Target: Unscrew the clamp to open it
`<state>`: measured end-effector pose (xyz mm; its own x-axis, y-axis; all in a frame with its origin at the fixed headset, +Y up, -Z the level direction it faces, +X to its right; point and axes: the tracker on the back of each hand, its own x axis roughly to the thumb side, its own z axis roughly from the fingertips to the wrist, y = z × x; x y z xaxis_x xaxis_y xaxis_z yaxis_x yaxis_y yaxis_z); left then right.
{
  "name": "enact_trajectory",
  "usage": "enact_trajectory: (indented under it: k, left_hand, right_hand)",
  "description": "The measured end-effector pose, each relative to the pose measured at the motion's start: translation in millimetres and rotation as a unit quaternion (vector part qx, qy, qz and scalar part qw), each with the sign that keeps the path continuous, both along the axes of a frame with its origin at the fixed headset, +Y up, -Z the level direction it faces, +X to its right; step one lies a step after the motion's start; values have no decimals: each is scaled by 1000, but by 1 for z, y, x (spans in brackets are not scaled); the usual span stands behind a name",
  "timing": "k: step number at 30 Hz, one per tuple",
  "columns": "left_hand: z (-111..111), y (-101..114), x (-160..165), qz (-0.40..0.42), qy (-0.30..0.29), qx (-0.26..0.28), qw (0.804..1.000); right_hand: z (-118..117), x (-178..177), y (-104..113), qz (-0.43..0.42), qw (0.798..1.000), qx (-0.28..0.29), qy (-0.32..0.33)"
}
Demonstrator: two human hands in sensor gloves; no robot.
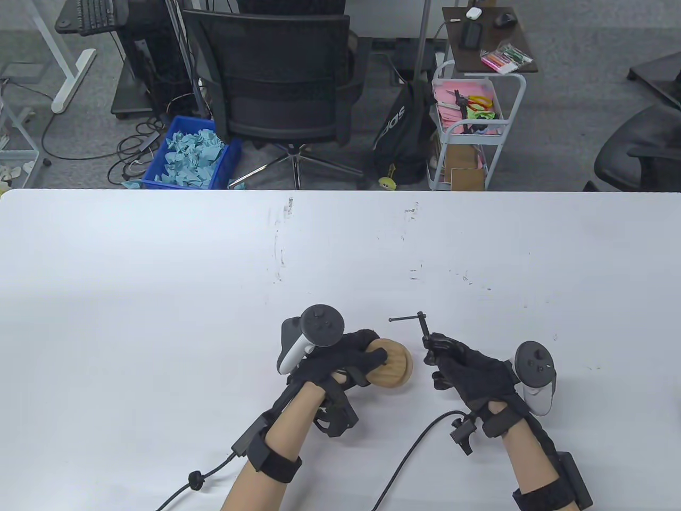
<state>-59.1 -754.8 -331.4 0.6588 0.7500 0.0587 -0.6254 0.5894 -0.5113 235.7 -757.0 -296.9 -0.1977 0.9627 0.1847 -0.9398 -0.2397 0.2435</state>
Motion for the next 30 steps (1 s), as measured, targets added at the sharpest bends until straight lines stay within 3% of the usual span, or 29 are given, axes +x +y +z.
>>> enact_trajectory:
  k: [9,23,30]
  left_hand:
    - [3,-10,4,-14,11,-7,1000]
    - [9,-5,5,-102,36,67,992]
    - [9,6,-3,-60,58,80,993]
  right_hand:
    - [0,0,1,8,1000,0,-4]
    - [1,-1,1,26,1000,-2,-6]
    - [1,-1,2,25,1000,-4,-6]
